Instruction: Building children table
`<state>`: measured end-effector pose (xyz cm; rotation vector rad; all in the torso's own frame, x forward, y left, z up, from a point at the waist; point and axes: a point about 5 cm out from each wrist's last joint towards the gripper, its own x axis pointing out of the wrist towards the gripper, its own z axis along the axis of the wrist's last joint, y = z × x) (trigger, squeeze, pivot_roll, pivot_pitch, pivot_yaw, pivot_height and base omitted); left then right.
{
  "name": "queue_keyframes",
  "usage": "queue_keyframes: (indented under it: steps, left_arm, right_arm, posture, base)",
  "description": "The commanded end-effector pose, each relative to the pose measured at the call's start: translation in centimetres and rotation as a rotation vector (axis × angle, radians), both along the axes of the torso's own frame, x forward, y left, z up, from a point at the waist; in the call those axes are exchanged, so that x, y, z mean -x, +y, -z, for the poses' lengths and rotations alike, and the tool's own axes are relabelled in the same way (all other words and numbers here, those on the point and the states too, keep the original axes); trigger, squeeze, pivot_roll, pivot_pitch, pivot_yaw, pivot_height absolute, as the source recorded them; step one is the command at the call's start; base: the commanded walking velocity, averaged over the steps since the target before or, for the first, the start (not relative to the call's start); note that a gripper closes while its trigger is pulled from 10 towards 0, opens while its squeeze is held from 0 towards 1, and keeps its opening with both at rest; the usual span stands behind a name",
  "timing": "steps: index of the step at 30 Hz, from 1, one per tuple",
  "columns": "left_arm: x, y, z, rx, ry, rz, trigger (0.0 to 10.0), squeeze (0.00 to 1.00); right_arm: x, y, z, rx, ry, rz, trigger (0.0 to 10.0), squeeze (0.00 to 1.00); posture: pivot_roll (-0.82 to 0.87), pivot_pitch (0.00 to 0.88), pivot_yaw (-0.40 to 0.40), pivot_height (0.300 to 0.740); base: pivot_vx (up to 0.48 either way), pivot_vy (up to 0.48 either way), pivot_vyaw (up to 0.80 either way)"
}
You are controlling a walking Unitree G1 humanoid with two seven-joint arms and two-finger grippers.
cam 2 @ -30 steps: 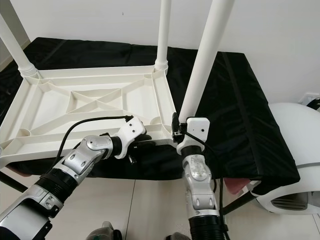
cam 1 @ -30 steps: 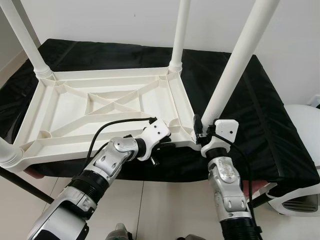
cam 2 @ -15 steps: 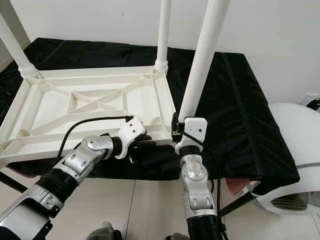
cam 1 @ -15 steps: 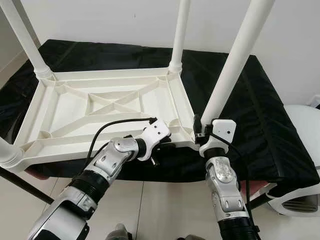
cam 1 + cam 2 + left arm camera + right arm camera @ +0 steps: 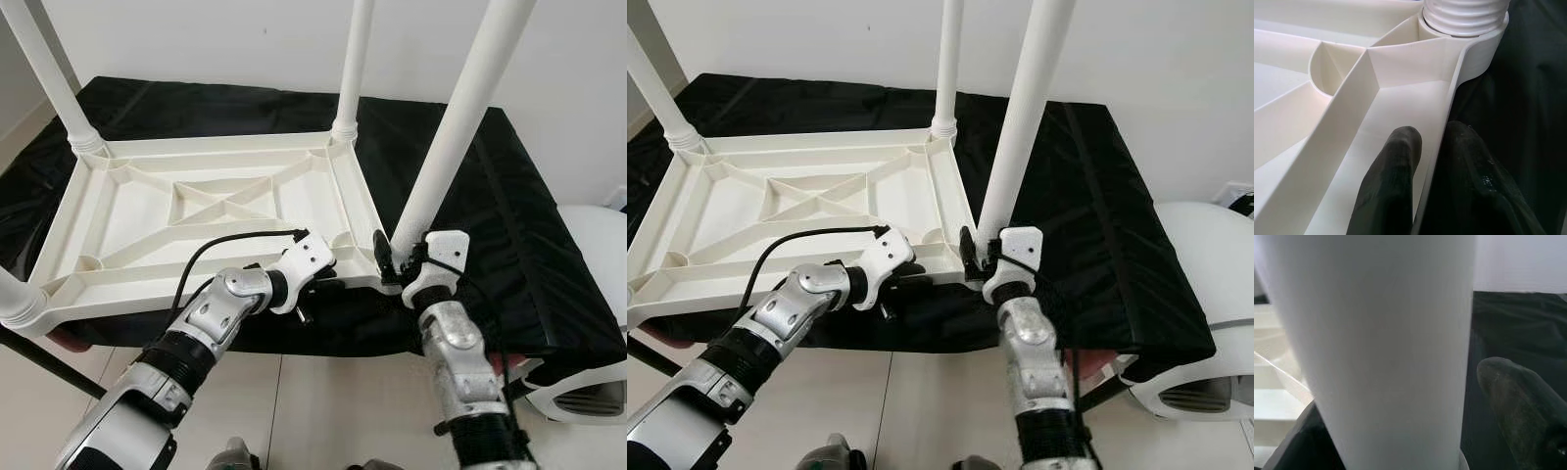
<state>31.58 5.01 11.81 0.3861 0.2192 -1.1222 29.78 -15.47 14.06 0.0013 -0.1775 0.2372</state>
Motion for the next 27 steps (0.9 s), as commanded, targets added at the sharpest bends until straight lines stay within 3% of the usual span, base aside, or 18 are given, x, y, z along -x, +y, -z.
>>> queue_keyframes:
  steps: [1, 7, 9, 10, 11, 15, 22, 27]
  left_arm:
    - [0.2, 0.0, 0.4, -0.059, 0.037, 0.094, 10.0, 0.00]
    - [0.1, 0.0, 0.4, -0.058, 0.038, 0.092, 10.0, 0.00]
    - [0.1, -0.1, 0.4, -0.058, 0.039, 0.094, 10.0, 0.00]
    - [0.1, -0.1, 0.4, -0.058, 0.039, 0.094, 10.0, 0.00]
    - [0.1, -0.1, 0.3, -0.057, 0.039, 0.095, 10.0, 0.00]
    - [0.1, -0.2, 0.3, -0.056, 0.039, 0.095, 10.0, 0.00]
    - [0.0, -0.1, 0.2, -0.056, 0.041, 0.094, 10.0, 0.00]
    - [0.1, -0.1, 0.3, -0.055, 0.043, 0.092, 10.0, 0.00]
  right_arm:
    - [-0.1, -0.2, -0.1, 0.000, 0.012, -0.109, 10.0, 0.00]
    - [-0.4, -0.7, -0.4, 0.025, 0.012, -0.195, 10.0, 0.00]
    - [-0.5, -1.1, -0.8, 0.062, 0.017, -0.335, 10.0, 0.00]
    - [-0.5, -1.1, -0.8, 0.062, 0.017, -0.335, 10.0, 0.00]
    - [-0.6, -1.7, -1.1, 0.081, 0.030, -0.440, 10.0, 0.00]
    - [-0.9, -2.5, -1.2, 0.112, 0.057, -0.538, 10.0, 0.00]
    - [-1.8, -3.7, -1.1, 0.212, 0.104, -0.615, 10.0, 0.00]
    - [-2.4, -4.1, -1.2, 0.224, 0.110, -0.631, 9.8, 0.00]
  posture:
    - [0.00, 0.033, 0.006, 0.740]
    - [0.00, 0.035, 0.008, 0.740]
    - [-0.01, 0.039, 0.013, 0.740]
    - [-0.01, 0.039, 0.013, 0.740]
    - [-0.01, 0.039, 0.014, 0.740]
    - [-0.01, 0.040, 0.016, 0.740]
    - [0.00, 0.044, 0.016, 0.740]
    - [0.00, 0.043, 0.015, 0.740]
  base:
    - [0.000, 0.000, 0.00]
    - [0.000, 0.000, 0.00]
    - [0.000, 0.000, 0.00]
    - [0.000, 0.000, 0.00]
    - [0.000, 0.000, 0.00]
    - [0.000, 0.000, 0.00]
    - [0.000, 0.000, 0.00]
    - [0.000, 0.000, 0.00]
